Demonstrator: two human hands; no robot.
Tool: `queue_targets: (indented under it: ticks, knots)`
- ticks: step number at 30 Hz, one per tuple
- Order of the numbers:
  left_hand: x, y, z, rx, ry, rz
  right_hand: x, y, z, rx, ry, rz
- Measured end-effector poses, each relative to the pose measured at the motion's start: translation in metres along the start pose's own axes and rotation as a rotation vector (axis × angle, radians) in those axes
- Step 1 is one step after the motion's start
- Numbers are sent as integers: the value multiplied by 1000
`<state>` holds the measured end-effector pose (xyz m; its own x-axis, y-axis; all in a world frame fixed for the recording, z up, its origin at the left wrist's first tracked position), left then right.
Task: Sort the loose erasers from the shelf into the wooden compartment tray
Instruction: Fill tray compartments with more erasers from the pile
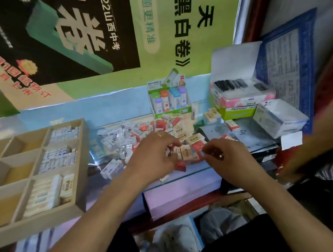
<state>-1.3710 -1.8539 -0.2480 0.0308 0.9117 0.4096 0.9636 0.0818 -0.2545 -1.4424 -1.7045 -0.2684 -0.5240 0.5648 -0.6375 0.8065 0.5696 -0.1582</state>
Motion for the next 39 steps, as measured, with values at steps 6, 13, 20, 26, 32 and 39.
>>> queue_targets:
  ticks: [6,13,20,26,32,39]
  knots:
    - [26,-22,31,-168,-392,131,11,-28,-11,-8,139,-5]
    - [18,-33,41,-211,-379,102,13,-72,20,-152,311,-53]
    - [9,-38,47,-229,-270,28,27,-87,34,-249,373,-45]
    - [9,-38,44,-138,-202,27,30,-85,27,-212,324,21]
    - [7,-36,41,-52,-166,25,28,-80,15,-71,84,36]
    - [4,-26,20,125,176,-60,34,-63,-15,99,-324,123]
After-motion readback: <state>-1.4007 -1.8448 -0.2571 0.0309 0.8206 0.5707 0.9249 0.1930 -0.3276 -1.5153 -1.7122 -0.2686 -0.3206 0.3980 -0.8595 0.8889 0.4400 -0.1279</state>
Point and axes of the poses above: each hand's wrist, its own y-axis away from the middle knuckle, its own z-axis out of the palm, x = y × z, the point moved 10 cm from there along -y, towards the middle knuckle, and after that the axes turned 5 degrees about z, right-handed, at the moved point
